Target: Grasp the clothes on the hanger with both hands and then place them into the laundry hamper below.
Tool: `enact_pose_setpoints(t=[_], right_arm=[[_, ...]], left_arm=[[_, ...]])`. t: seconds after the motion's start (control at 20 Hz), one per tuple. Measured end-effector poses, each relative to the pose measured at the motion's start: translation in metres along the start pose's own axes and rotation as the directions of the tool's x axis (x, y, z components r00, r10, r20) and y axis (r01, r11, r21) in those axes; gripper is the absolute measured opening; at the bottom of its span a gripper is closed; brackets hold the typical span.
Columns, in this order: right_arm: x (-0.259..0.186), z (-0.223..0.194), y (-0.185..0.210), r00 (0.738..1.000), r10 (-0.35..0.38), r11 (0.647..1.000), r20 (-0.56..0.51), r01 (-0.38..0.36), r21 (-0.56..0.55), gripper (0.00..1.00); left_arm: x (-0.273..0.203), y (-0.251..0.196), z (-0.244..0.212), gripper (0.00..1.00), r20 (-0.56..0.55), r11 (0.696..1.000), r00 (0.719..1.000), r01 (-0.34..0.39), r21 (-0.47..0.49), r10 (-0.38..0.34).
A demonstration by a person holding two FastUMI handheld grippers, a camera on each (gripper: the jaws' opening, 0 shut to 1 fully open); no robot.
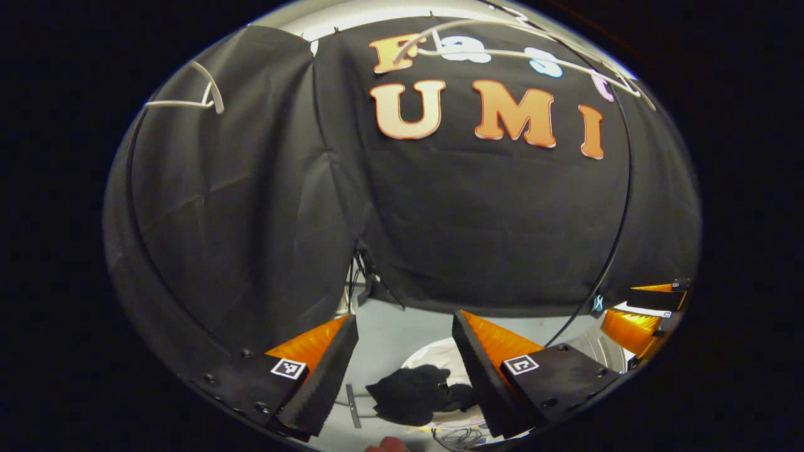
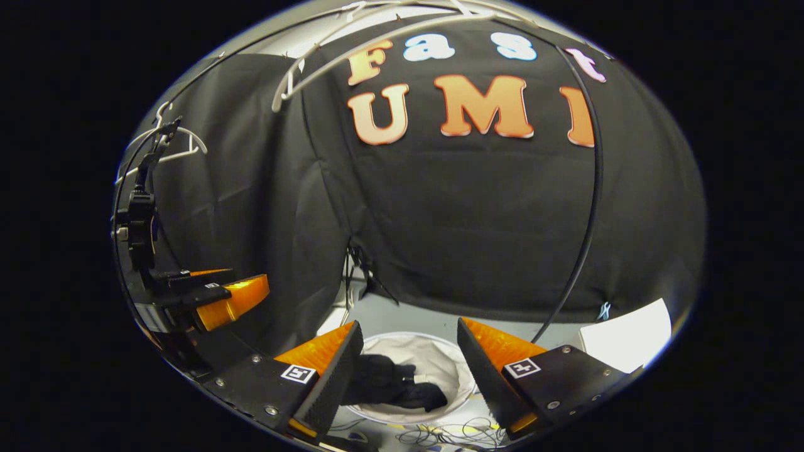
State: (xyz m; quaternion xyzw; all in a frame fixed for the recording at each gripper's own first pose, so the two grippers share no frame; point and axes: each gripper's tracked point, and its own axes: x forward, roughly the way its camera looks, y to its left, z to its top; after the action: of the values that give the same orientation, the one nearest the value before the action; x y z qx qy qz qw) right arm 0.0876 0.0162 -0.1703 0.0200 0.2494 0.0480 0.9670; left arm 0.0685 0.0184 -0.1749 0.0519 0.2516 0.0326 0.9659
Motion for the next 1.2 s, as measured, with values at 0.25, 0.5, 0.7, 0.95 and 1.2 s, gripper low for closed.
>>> enact_pose_setpoints(t=[0.25,0.5,0.7,0.95,1.2], right_arm=[[-0.036,0.09,0.004,0.981,0.005,1.0,0.195,-0.007,0.012,0.93],[-0.08,0.146,0.01,0.945,0.006,1.0,0.326,-0.012,0.016,1.0],[-0.109,0.174,0.008,0.915,-0.014,1.0,0.404,0.014,0.003,1.0],[-0.132,0.192,0.003,0.878,-0.03,0.998,0.478,0.056,-0.04,0.96],[-0.137,0.198,0.001,0.85,-0.046,0.997,0.524,0.07,-0.026,0.92]], left_arm=[[-0.03,-0.01,0.074,0.98,0.159,0.999,0.987,0.035,-0.015,-0.032],[-0.064,-0.028,0.128,0.96,0.261,0.994,0.963,0.093,-0.061,-0.074],[-0.085,-0.029,0.158,0.94,0.33,0.992,0.94,0.11,-0.061,-0.084],[-0.103,-0.034,0.175,0.94,0.4,0.989,0.913,0.121,-0.081,-0.079],[-0.118,-0.043,0.178,0.94,0.448,0.985,0.888,0.153,-0.082,-0.1]])
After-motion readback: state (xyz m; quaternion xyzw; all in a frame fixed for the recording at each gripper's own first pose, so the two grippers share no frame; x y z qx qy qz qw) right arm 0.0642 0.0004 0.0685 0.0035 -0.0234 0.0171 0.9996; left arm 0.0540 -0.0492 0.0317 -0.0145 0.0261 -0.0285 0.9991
